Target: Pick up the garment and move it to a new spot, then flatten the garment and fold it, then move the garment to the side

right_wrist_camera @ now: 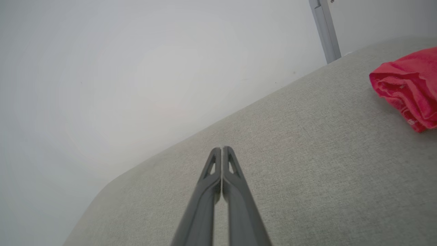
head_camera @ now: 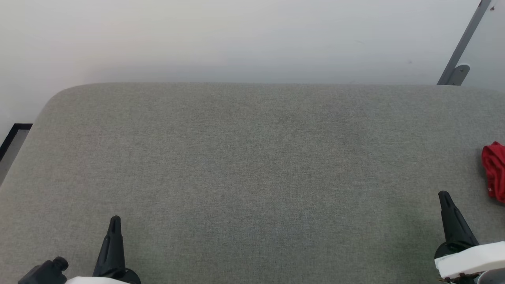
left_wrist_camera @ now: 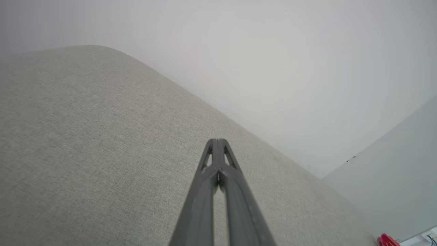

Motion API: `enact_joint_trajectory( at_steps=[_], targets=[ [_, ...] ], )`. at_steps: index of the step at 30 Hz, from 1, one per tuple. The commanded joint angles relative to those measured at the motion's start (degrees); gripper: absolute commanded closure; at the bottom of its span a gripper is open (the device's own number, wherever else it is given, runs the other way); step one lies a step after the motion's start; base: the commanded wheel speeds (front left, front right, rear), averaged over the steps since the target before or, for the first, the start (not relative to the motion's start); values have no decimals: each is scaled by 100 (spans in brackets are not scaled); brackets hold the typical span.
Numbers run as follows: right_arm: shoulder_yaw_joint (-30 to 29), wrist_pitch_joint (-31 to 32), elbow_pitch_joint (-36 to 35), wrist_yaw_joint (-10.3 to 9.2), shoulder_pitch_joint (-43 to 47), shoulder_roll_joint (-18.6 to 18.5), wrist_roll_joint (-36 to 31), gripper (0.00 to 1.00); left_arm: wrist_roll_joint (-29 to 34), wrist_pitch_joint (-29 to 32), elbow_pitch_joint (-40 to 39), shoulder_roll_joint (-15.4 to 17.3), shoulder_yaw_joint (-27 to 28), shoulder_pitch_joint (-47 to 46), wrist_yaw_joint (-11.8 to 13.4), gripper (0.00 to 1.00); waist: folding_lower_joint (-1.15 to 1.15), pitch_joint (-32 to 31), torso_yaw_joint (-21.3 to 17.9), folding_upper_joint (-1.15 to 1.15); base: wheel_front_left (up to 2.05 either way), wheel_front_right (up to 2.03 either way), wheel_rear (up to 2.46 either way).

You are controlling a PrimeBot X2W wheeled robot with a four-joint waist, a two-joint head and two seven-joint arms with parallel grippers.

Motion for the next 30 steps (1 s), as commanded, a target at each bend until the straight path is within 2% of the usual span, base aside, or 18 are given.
enact_joint_trajectory(
  at_steps=[1, 30],
  targets=[
    [-50, 52, -53, 0, -175, -10, 180, 100, -229, 57, -33, 54, -4, -159, 1, 100, 0, 0, -5, 0, 0, 0, 0],
    [-176, 470, 221, 0, -469, 378, 1852, 100, -2265, 555, 320, 59, 15, -622, 1, 100, 0, -4, -111, 0, 0, 0, 0]
  ],
)
